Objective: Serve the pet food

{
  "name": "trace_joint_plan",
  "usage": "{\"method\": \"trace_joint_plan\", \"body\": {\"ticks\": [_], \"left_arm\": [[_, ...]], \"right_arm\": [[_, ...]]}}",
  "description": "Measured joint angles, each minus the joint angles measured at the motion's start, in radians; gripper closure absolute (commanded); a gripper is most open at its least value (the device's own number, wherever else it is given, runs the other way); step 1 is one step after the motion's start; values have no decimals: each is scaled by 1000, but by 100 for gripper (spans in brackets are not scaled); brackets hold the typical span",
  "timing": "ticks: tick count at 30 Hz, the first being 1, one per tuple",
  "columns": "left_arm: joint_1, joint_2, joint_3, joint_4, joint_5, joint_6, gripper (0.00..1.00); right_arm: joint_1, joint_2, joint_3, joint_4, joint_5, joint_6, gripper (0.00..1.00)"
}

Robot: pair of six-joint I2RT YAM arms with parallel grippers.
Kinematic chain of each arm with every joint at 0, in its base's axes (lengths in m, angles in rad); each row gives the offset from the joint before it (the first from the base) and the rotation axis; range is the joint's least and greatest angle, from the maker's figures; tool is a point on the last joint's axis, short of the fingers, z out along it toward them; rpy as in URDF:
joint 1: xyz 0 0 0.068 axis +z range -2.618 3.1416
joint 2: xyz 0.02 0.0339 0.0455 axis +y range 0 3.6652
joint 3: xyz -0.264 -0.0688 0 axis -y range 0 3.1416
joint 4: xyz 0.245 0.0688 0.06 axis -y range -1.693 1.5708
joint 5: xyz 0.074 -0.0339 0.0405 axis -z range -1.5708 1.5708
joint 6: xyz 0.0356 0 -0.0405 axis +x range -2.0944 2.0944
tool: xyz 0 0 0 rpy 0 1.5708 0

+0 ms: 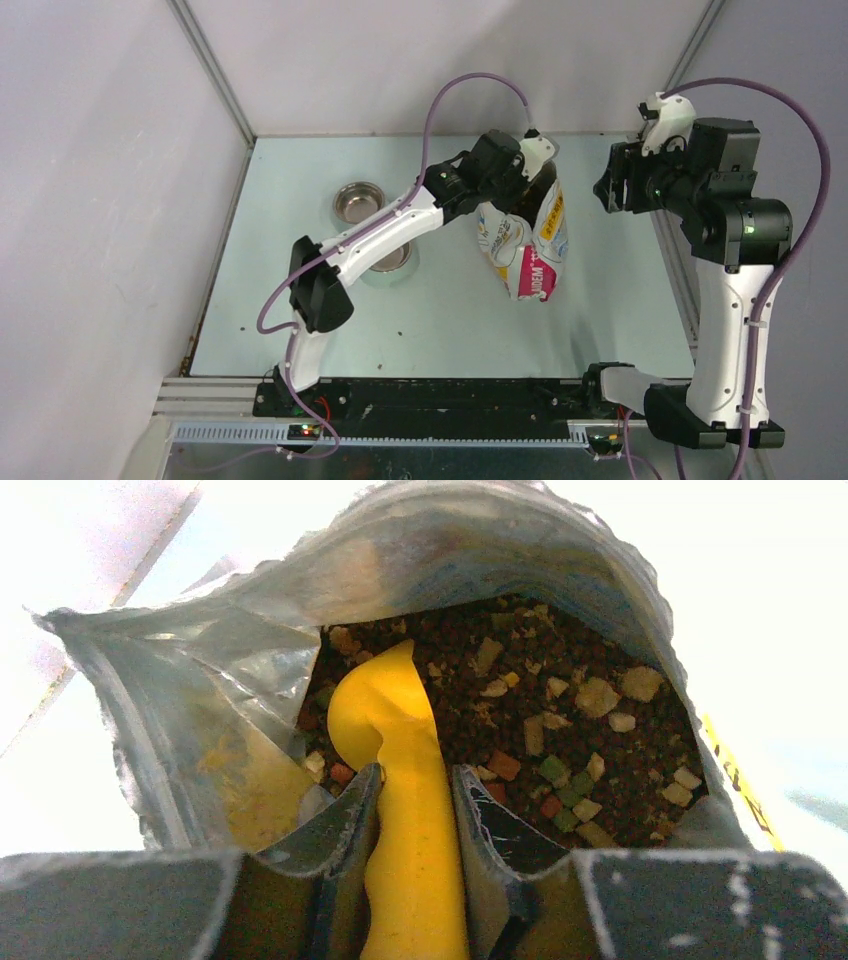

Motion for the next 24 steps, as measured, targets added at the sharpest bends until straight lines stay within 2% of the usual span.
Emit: {"method": "trace_joint_plan", "body": {"ticks": [7,16,24], "left_arm": [[13,1,-15,-53,96,19,100],[27,1,-59,-64,157,13,100],[97,57,26,-89,315,-150,100]], "right_arm": [[-46,-15,-86,36,-18,4,39],[-61,6,-96,58,-54,32,39],[-64,8,-150,55,-60,38,40]]}}
